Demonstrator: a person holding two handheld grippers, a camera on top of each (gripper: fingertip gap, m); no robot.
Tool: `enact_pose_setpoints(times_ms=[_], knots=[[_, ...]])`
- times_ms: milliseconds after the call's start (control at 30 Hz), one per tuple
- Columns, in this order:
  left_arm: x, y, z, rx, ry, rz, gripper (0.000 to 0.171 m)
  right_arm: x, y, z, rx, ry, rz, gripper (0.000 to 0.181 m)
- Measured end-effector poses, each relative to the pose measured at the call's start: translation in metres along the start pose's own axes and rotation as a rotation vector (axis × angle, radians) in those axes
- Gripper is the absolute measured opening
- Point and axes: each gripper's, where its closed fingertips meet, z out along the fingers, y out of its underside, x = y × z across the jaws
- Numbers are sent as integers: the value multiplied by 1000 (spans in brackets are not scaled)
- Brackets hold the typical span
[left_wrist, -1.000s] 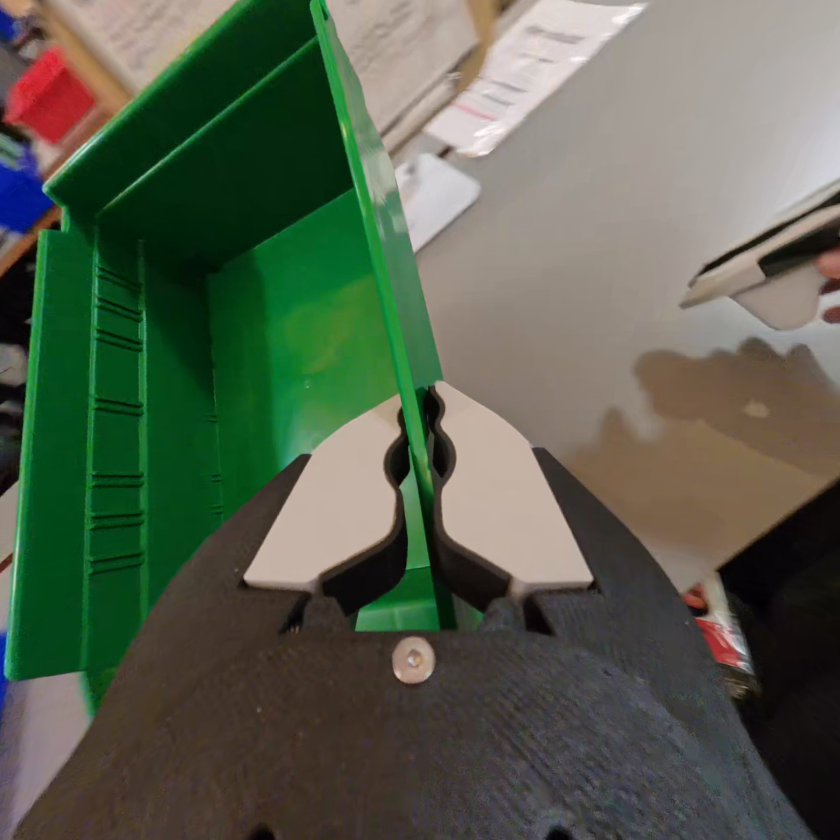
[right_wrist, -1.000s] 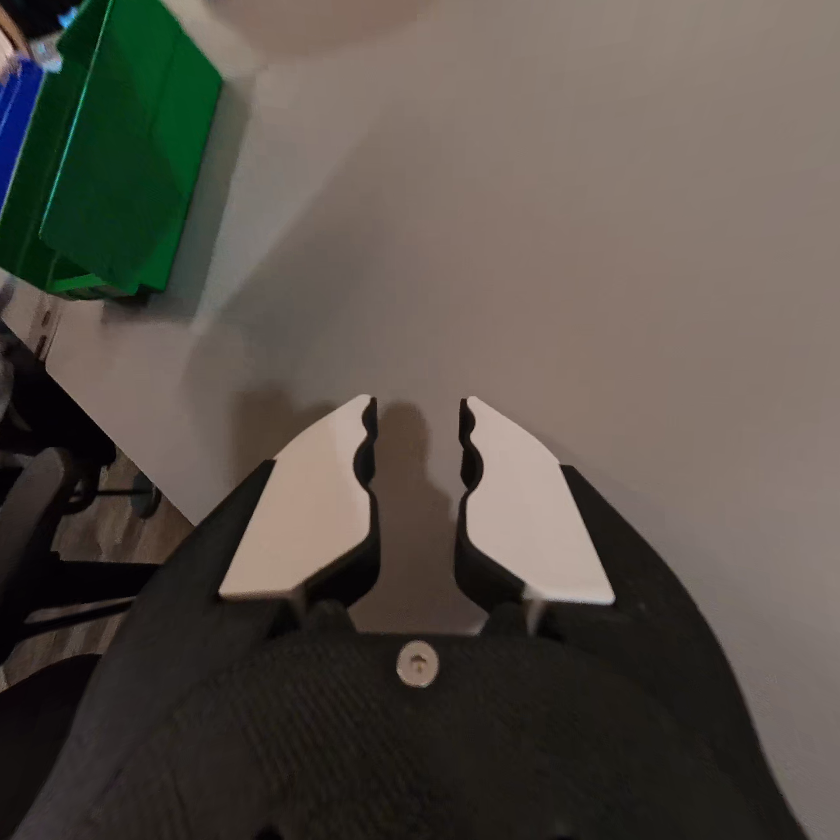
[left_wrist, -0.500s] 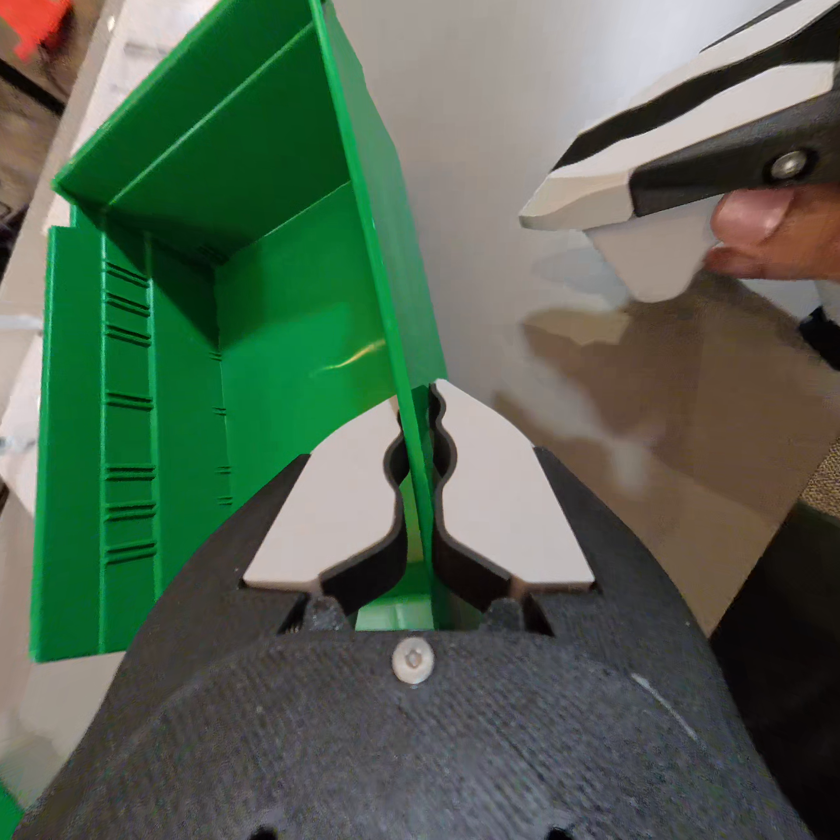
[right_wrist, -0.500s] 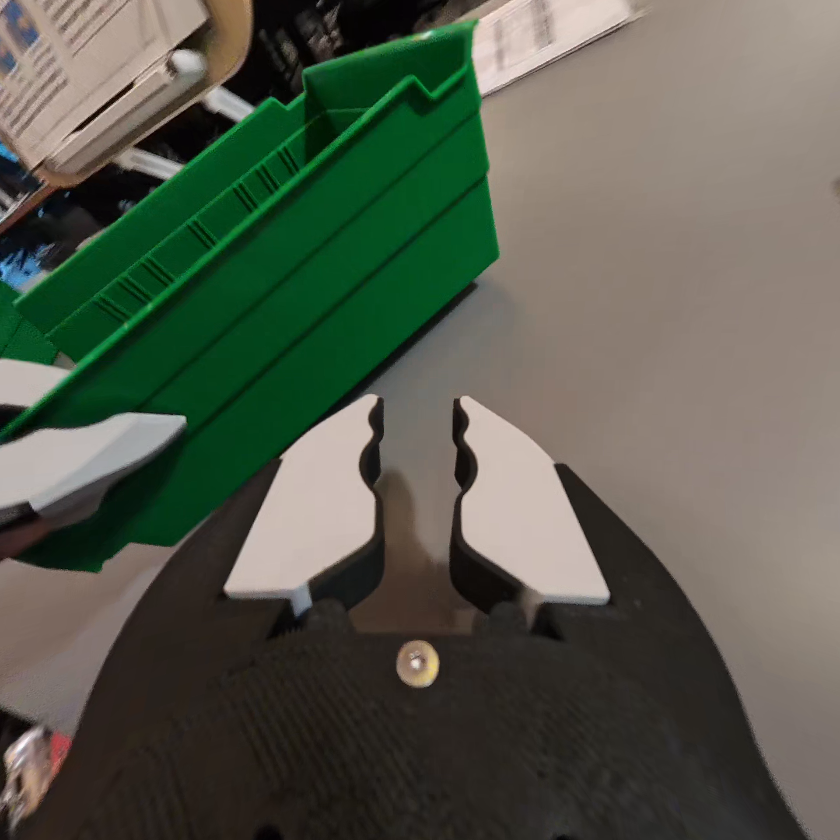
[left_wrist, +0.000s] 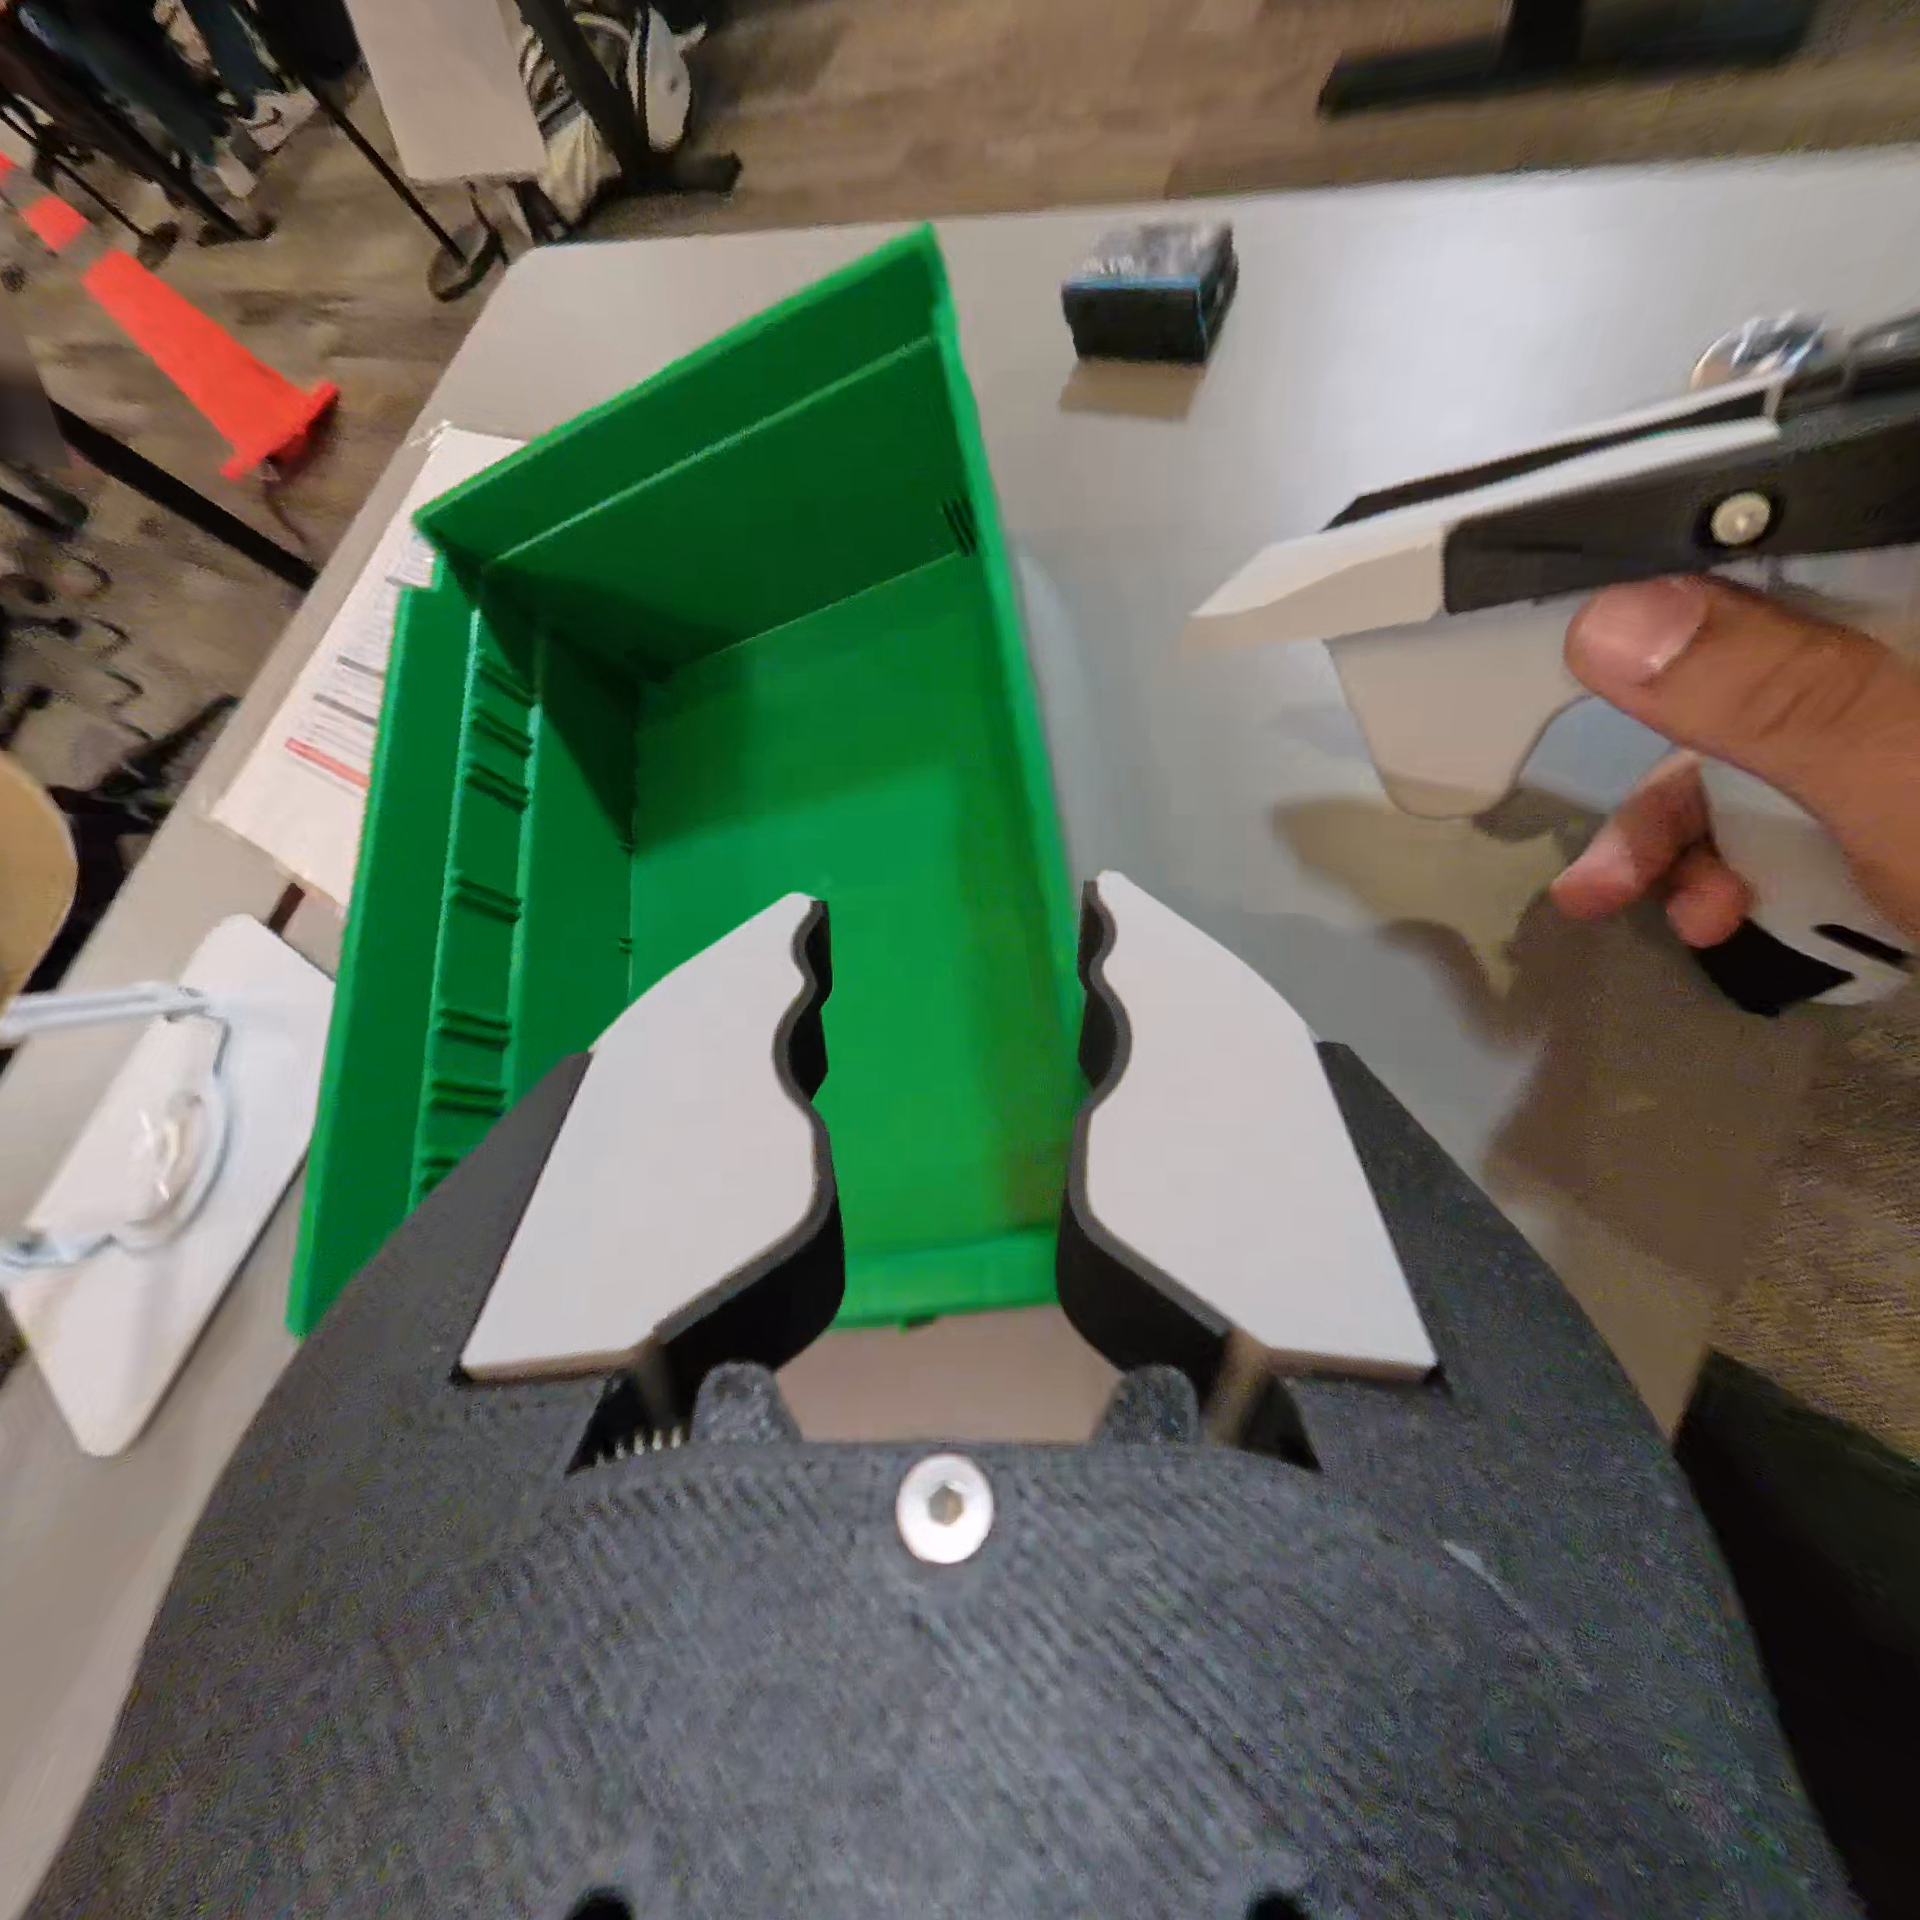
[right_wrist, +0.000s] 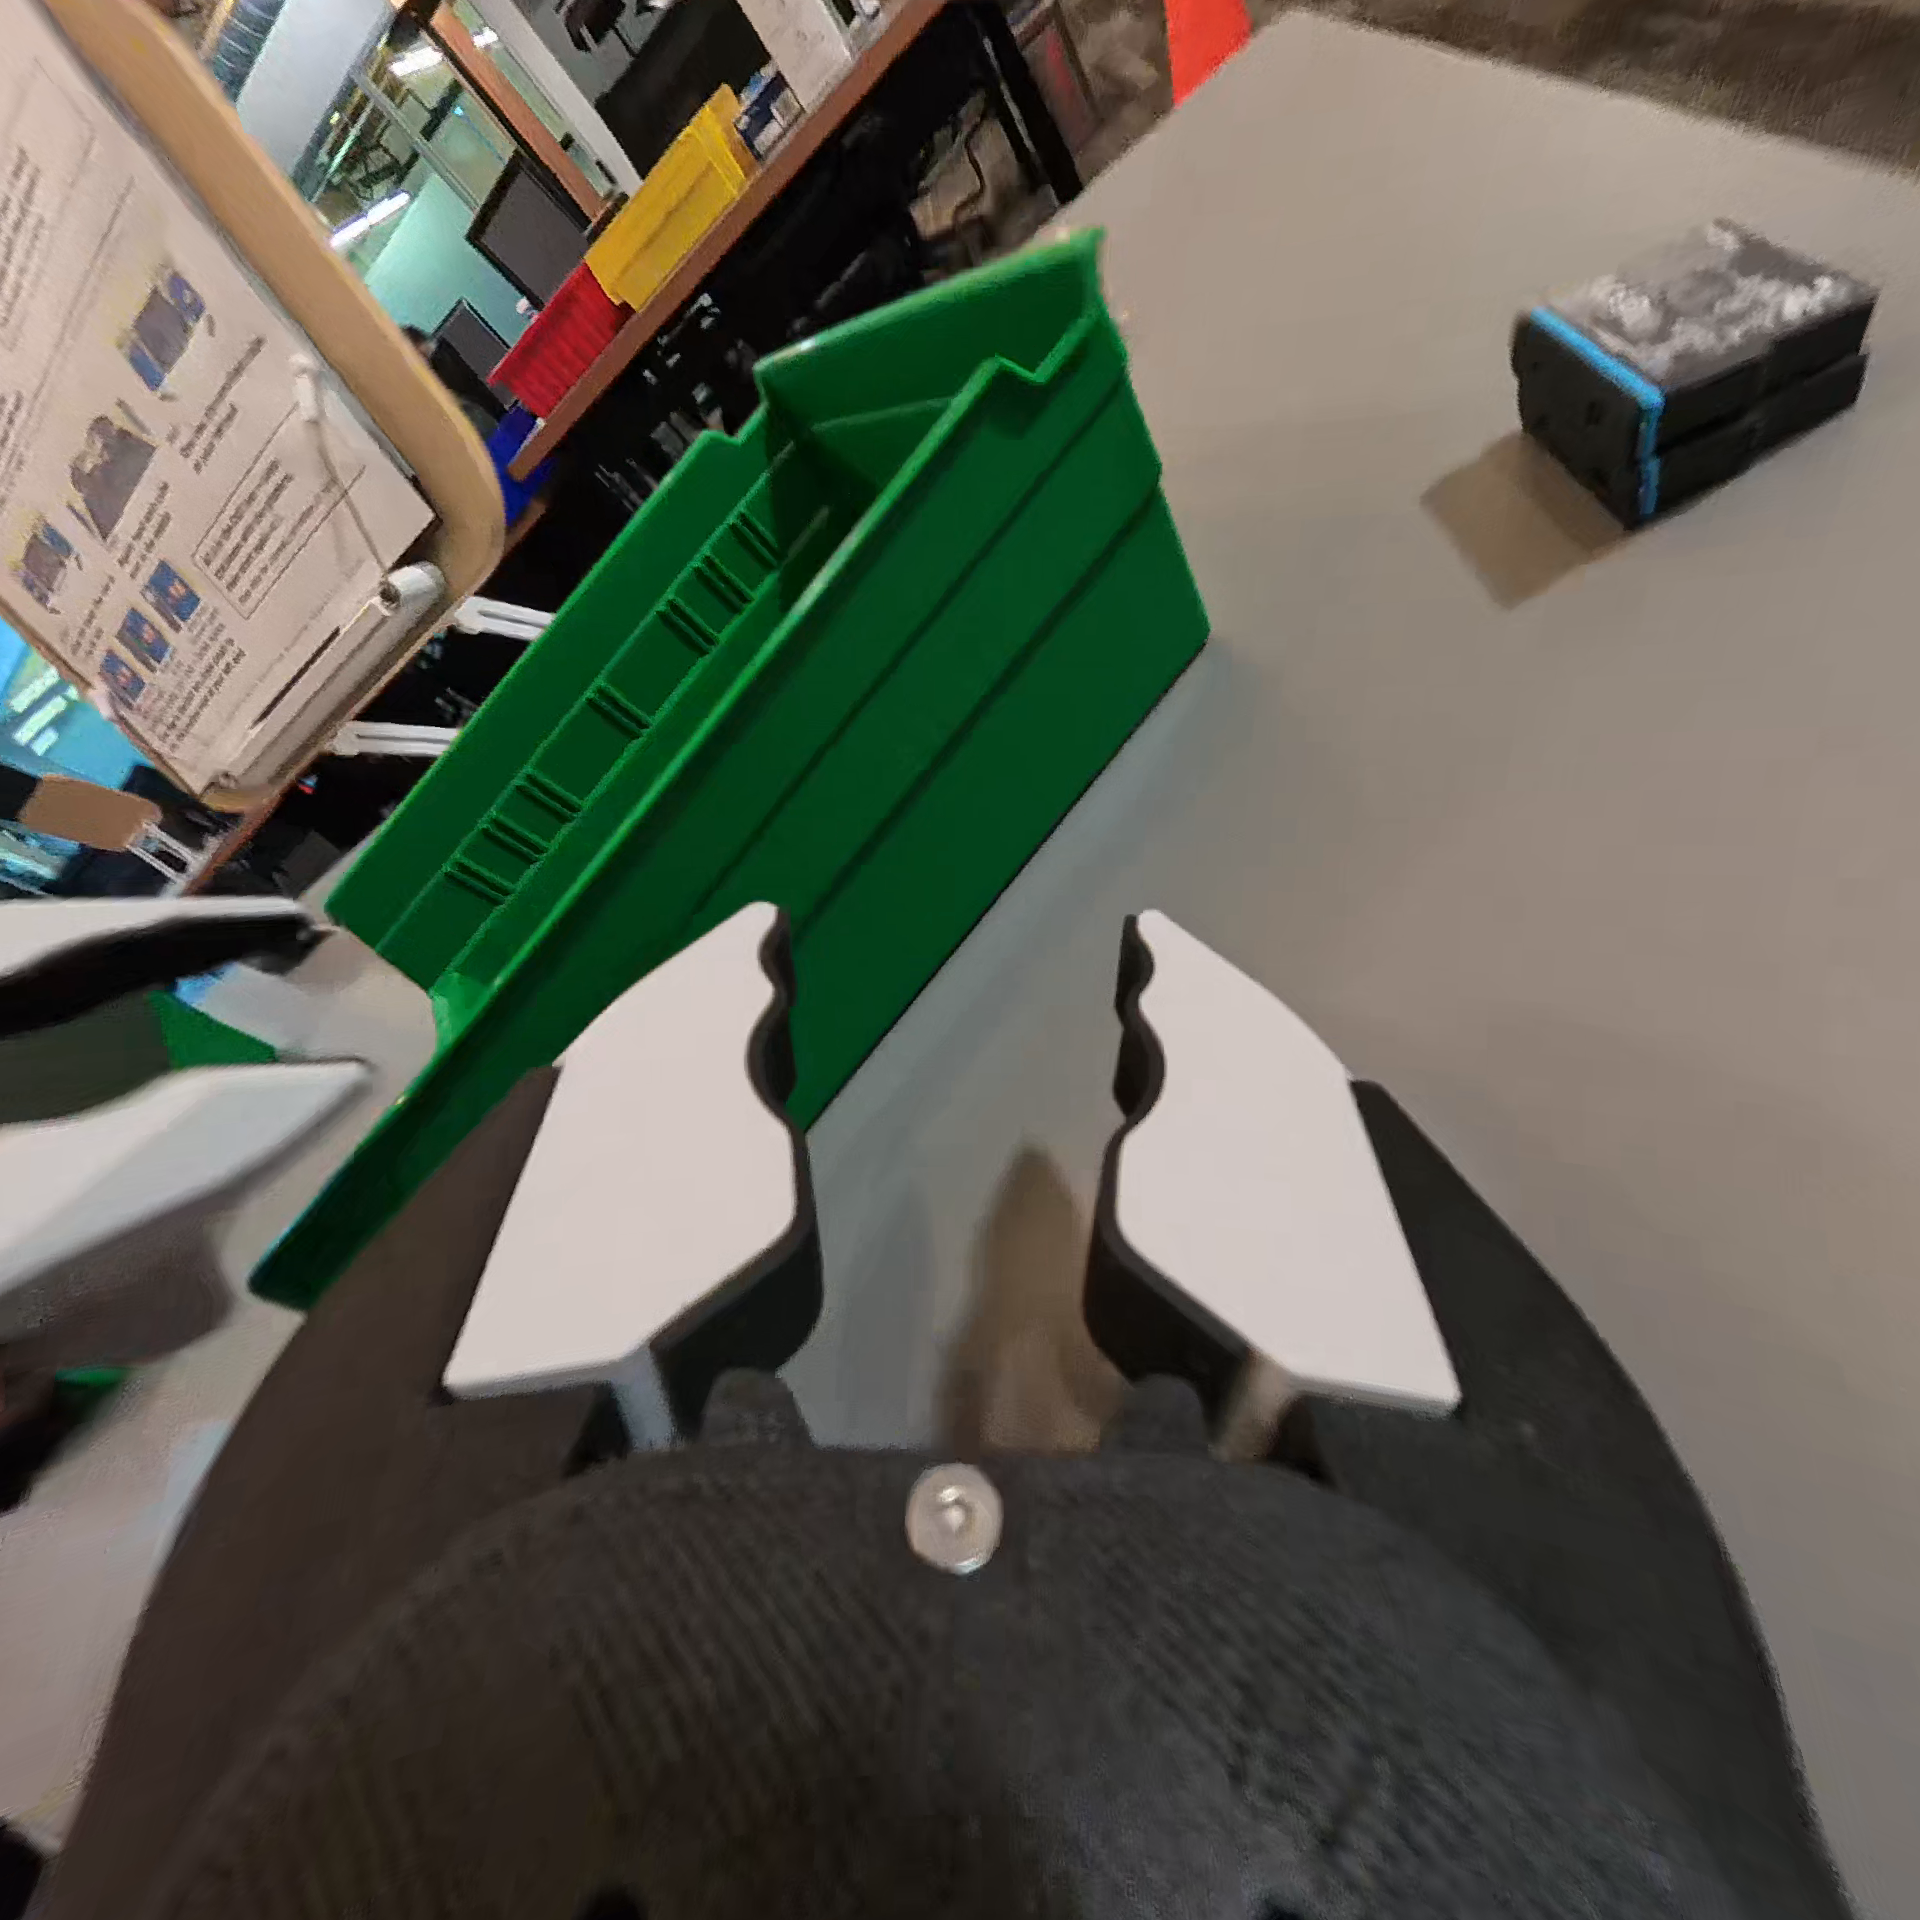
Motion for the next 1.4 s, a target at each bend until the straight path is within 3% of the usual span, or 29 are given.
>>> enact_pose_setpoints(times_ms=[133, 233, 300, 367, 433, 500, 567, 700, 867, 967, 1000, 1133, 1400], knots=[[-58, 35, -50, 52, -33, -125, 51, -47, 1, -9, 23, -16, -194, 73], [-102, 91, -82, 27, -79, -214, 53, -101, 9, -12, 35, -77, -280, 75], [-128, 137, -98, -7, -123, -280, 56, -123, 22, -10, 17, -41, -364, 77], [-146, 183, -112, -37, -171, -349, 58, -131, 43, -2, -44, 4, -449, 90], [-153, 221, -124, -47, -192, -407, 58, -128, 62, 7, -112, 61, -499, 90], [-149, 246, -134, -29, -173, -436, 56, -123, 65, 14, -109, 77, -566, 77], [-146, 264, -142, -89, -156, -409, 56, -112, 55, 15, -94, 88, -629, 77], [-151, 262, -155, -44, -198, -366, 52, -68, 24, 8, -71, 192, -664, 36], [-141, 263, -143, -29, -121, -458, 51, 11, -24, -2, -15, 375, -593, 29], [-136, 264, -140, -29, -98, -484, 52, 48, -28, -4, -33, 381, -517, 15], [-136, 264, -139, -29, -103, -482, 52, 53, -25, -4, -49, 346, -495, 5], [-138, 265, -138, -33, -116, -472, 51, 60, -28, -11, -16, 279, -430, 9], [-139, 271, -137, -33, -82, -524, 51, 73, -37, -15, -2, 427, -507, 10]])
